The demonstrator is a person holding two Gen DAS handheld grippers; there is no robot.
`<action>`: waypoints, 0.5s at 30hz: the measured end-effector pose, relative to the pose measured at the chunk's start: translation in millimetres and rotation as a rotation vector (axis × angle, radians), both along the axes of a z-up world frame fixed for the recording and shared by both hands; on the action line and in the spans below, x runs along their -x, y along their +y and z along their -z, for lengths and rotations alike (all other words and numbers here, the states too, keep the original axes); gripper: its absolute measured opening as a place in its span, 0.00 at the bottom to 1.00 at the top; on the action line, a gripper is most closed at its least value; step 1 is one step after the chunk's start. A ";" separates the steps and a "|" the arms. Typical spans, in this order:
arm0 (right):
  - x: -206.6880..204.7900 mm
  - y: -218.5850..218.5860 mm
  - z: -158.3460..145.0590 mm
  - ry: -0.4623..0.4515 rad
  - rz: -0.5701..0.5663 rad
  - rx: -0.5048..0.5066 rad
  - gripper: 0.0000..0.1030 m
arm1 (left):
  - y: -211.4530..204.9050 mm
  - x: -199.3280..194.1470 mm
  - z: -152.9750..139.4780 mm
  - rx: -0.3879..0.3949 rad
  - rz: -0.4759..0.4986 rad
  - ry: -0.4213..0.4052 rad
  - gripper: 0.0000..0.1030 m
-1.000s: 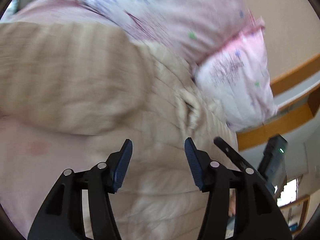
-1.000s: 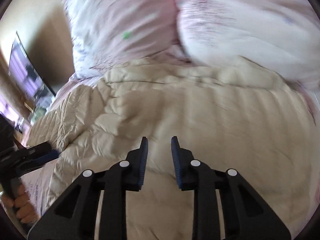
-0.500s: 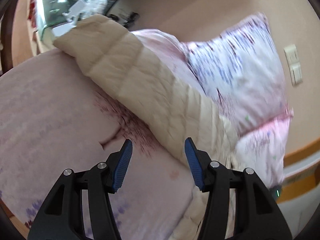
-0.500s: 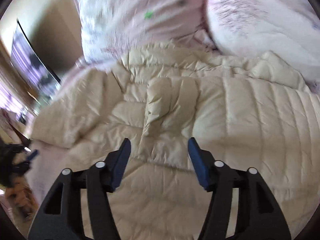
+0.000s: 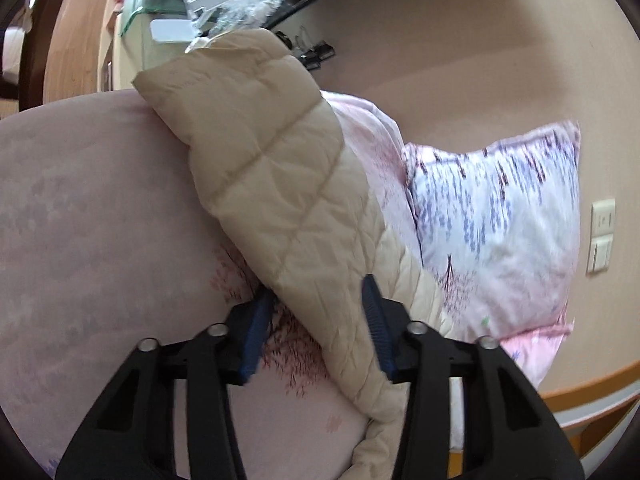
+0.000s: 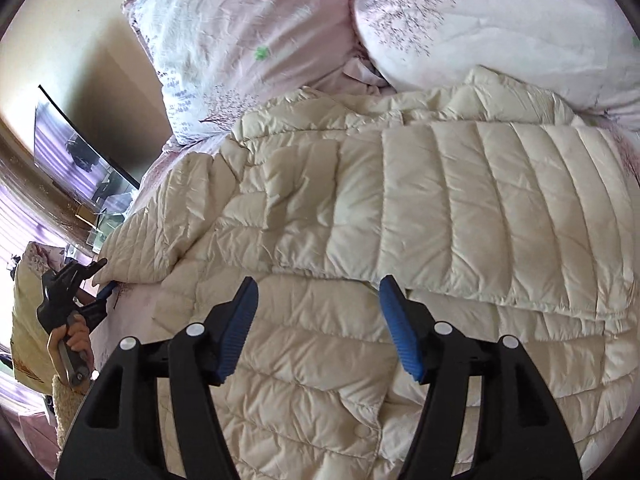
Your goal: Fold large clothes
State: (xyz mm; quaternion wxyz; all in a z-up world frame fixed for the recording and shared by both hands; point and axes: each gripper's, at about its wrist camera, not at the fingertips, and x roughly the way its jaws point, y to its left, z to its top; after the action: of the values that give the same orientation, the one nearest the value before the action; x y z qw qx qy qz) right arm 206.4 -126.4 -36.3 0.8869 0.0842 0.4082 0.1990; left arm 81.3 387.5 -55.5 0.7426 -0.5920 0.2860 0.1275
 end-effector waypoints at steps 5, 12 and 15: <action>2.3 -15.5 7.1 0.008 0.015 -0.009 0.61 | 12.7 1.6 2.3 0.036 -0.030 -0.001 0.06; 9.9 -47.8 5.4 -0.016 0.051 -0.033 0.61 | -5.8 -3.8 -60.4 -0.065 0.038 -0.138 0.04; 14.2 -58.3 2.9 -0.030 0.068 -0.042 0.61 | -30.8 -14.5 -94.8 -0.104 0.105 -0.208 0.04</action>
State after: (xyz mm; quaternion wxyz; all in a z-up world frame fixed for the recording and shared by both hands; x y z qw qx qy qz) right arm 192.2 -184.7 -39.2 0.8973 0.1134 0.3876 0.1785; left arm 95.8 356.8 39.2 0.8037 -0.5468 0.2310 0.0412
